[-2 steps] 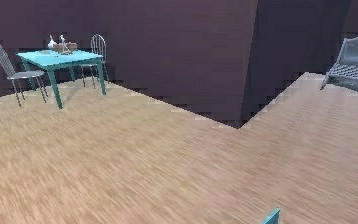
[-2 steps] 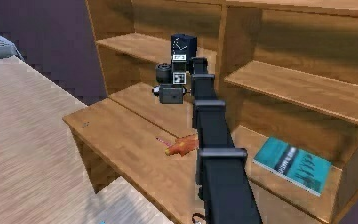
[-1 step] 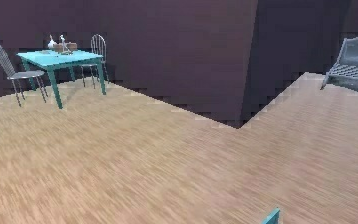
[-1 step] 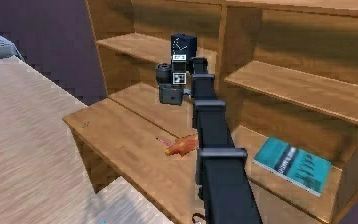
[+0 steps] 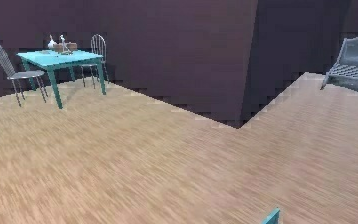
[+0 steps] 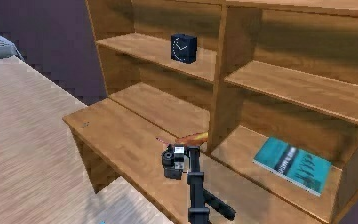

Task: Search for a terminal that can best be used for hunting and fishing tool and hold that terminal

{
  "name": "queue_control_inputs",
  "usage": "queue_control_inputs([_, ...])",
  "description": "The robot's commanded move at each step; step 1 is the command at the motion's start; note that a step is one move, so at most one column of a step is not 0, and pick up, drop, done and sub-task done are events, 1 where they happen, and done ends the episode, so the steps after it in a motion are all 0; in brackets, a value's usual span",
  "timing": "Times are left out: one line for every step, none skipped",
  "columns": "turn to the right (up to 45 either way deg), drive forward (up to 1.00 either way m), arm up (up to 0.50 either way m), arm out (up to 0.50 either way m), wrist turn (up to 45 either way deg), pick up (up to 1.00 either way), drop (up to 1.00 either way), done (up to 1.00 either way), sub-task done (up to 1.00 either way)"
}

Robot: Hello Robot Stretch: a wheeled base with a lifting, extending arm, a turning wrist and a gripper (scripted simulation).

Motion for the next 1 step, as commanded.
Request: queue_control_inputs([0.0,0.0,0.0,0.0,0.0,1.0,0.0,0.0,0.0])
